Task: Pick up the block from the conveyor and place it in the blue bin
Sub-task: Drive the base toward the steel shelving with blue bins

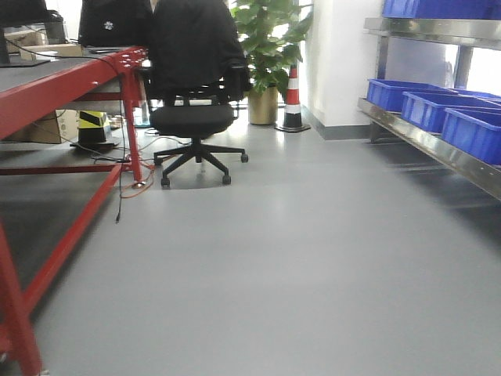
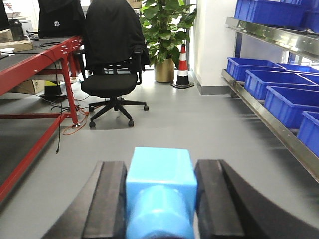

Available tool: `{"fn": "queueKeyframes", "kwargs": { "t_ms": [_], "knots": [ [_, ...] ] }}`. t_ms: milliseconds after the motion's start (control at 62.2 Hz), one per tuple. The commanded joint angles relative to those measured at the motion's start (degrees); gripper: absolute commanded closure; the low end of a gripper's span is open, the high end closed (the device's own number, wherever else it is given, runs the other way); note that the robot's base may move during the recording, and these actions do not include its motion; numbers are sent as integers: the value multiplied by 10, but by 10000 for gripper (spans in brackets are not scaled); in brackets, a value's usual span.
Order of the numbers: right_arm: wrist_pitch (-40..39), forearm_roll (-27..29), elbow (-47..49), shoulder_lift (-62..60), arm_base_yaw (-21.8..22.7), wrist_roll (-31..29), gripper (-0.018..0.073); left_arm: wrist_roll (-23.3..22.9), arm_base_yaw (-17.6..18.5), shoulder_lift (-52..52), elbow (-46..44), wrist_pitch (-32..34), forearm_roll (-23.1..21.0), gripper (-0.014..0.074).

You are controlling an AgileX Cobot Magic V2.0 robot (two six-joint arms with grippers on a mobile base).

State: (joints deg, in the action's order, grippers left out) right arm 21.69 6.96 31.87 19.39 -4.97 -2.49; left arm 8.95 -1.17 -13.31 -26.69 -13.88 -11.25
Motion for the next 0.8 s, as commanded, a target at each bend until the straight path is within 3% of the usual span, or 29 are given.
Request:
{"fn": "queueKeyframes", "kwargs": {
  "t_ms": [0,788],
  "knots": [
    [-13,-3,2,0,-2,0,721,1,3,1,1,12,1,708],
    [-13,-3,2,0,-2,0,721,1,3,1,1,12,1,708]
  ]
}}
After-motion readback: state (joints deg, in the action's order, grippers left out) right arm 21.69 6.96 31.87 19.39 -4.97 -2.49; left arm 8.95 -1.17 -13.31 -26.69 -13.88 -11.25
